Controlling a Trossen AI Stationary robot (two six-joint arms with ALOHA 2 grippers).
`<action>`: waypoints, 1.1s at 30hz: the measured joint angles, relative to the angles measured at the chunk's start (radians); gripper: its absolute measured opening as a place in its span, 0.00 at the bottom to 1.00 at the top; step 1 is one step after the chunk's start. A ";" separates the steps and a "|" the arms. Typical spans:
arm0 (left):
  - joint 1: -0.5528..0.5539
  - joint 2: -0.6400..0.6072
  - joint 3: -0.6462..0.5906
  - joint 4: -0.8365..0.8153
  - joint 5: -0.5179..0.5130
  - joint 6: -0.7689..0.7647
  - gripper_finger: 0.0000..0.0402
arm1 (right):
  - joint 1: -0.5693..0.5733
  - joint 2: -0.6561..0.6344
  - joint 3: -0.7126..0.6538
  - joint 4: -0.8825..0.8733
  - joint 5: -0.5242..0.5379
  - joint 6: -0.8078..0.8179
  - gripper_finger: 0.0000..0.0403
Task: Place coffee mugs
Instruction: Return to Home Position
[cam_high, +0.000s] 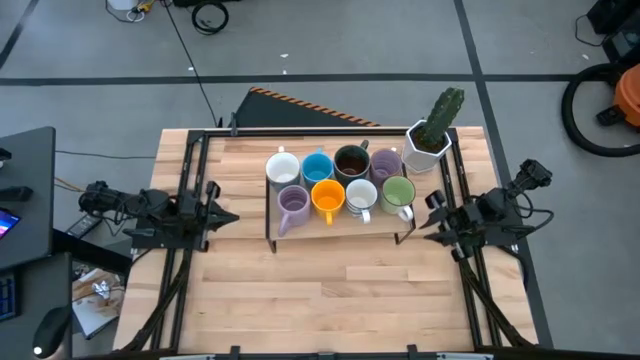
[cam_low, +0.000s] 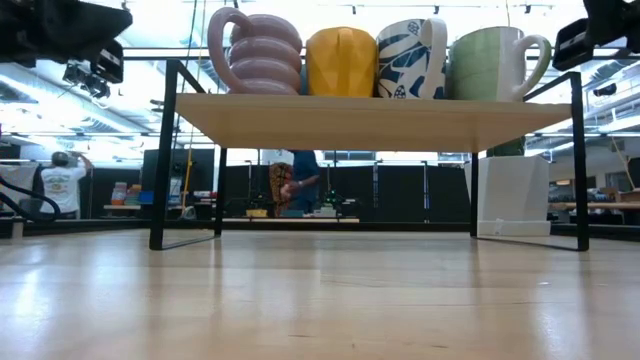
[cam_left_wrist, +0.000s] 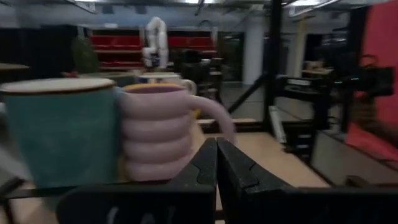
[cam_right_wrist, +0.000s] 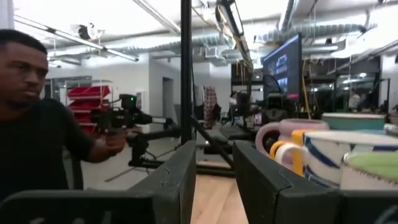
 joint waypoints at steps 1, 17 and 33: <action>0.000 0.000 -0.001 -0.001 0.017 -0.014 0.01 | 0.000 0.000 0.000 -0.008 0.000 0.005 0.28; 0.000 0.002 -0.126 0.105 -0.045 -0.017 0.01 | 0.001 0.010 0.000 -0.076 -0.005 0.114 0.28; 0.000 0.002 -0.126 0.104 -0.046 -0.063 0.07 | 0.001 0.010 0.000 -0.075 0.010 0.119 0.28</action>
